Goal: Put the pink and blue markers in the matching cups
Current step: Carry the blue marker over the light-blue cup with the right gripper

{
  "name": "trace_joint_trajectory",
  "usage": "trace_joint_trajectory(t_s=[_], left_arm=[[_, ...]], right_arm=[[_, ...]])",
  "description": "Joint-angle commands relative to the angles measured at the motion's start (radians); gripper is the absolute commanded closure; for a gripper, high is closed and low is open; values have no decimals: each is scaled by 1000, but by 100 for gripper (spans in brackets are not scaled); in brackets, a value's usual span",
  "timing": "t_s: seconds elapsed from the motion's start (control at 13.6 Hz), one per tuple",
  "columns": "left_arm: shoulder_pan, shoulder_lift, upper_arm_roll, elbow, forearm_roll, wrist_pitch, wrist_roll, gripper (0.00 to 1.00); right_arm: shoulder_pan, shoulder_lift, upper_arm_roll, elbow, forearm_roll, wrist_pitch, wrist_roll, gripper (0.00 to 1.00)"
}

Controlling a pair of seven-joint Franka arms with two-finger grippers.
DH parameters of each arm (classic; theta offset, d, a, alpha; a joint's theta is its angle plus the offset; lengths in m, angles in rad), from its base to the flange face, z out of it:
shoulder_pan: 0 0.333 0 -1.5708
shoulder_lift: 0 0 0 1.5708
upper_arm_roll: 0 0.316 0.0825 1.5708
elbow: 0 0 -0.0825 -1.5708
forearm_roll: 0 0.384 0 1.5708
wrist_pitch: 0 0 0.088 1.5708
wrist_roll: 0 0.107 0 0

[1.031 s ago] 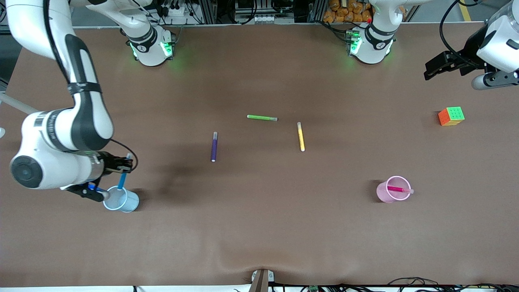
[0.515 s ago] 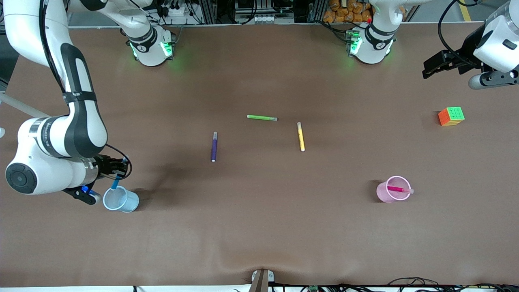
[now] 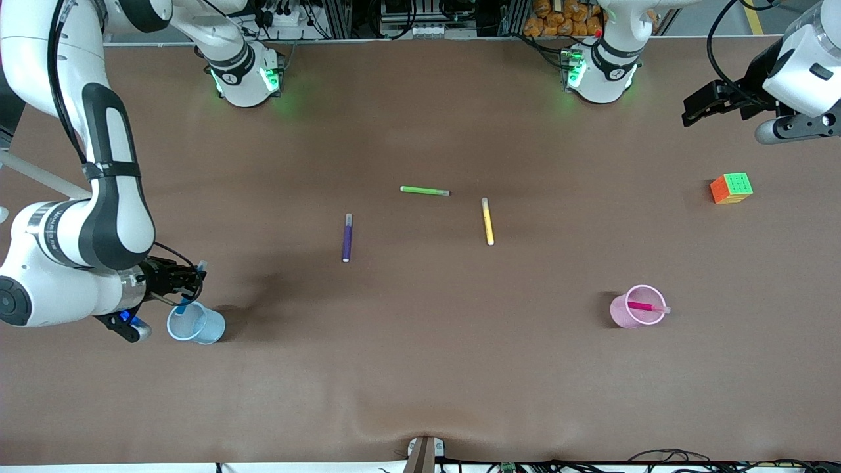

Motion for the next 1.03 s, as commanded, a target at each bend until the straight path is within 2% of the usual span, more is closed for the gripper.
trace_joint_trajectory(t_s=[0.0, 0.37, 0.59, 0.96], left_arm=[[9, -23, -28, -5, 30, -17, -24, 0], [9, -23, -42, -3, 52, -19, -42, 0], [13, -23, -39, 0, 52, -16, -42, 0], [16, -29, -31, -3, 47, 68, -44, 0]], right_arm=[[-35, 34, 18, 41, 68, -15, 30, 100], [-71, 62, 18, 42, 129, -8, 29, 100], [-74, 77, 19, 41, 137, 15, 30, 100], [-88, 100, 19, 42, 185, 52, 26, 100]])
